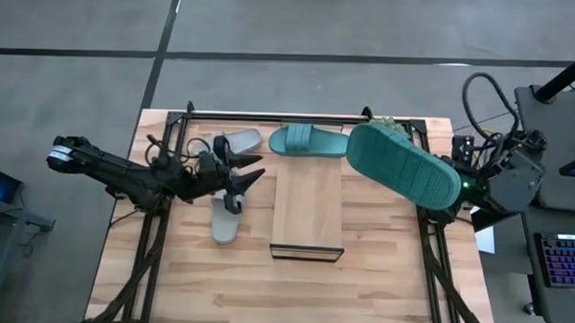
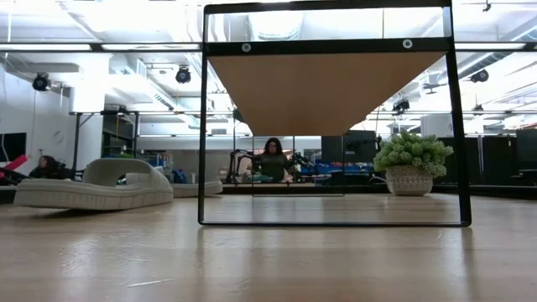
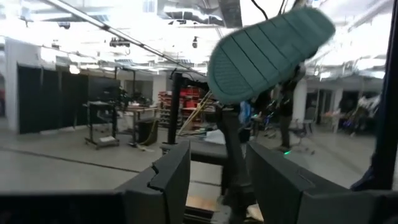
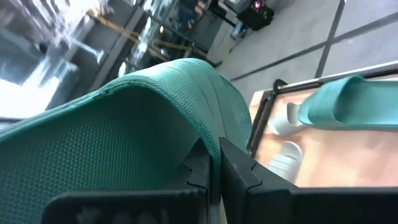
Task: Pick and place slides into the shelf
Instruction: Put the green slide on the shelf
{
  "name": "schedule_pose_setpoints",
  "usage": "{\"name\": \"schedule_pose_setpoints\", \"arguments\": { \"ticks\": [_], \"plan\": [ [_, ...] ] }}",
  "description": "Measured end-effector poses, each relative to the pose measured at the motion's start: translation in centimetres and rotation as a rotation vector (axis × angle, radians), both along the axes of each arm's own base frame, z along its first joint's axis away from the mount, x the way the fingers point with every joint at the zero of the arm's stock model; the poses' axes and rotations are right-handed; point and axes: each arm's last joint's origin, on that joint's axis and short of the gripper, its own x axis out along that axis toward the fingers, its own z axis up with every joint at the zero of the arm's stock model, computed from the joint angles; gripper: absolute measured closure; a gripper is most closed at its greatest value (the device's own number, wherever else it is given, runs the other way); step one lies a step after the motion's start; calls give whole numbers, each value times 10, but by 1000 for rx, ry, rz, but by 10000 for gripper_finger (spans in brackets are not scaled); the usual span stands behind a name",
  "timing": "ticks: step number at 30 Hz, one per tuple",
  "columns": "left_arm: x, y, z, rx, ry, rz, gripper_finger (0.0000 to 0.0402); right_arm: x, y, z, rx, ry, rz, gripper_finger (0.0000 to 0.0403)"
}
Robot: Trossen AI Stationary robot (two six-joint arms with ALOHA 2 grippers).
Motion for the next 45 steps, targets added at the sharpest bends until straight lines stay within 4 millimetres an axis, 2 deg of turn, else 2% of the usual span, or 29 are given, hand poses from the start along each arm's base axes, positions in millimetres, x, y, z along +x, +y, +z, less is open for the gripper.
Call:
{"name": "schedule_pose_setpoints", "arguments": {
  "ticks": [4, 13, 22, 28, 37, 41, 45],
  "plan": [
    [8, -2, 2, 107, 37, 37, 260, 6, 4, 0, 21, -27, -31, 394],
    [29, -6, 8, 500, 170, 193, 260, 27, 14, -8, 68, -52, -107, 394],
    [54, -10, 5, 958, 339, 342, 260, 56, 38, -27, 164, -106, -173, 394],
    [64, -8, 7, 942, 375, 443, 260, 59, 41, -23, 160, -120, -193, 394],
    [67, -10, 17, 953, 347, 448, 260, 62, 39, -5, 134, -151, -195, 394],
    [67, -11, 20, 986, 293, 403, 260, 66, 42, -5, 155, -170, -195, 394],
    [67, -12, 21, 1040, 291, 432, 259, 68, 44, -6, 160, -172, -193, 394]
  ]
}}
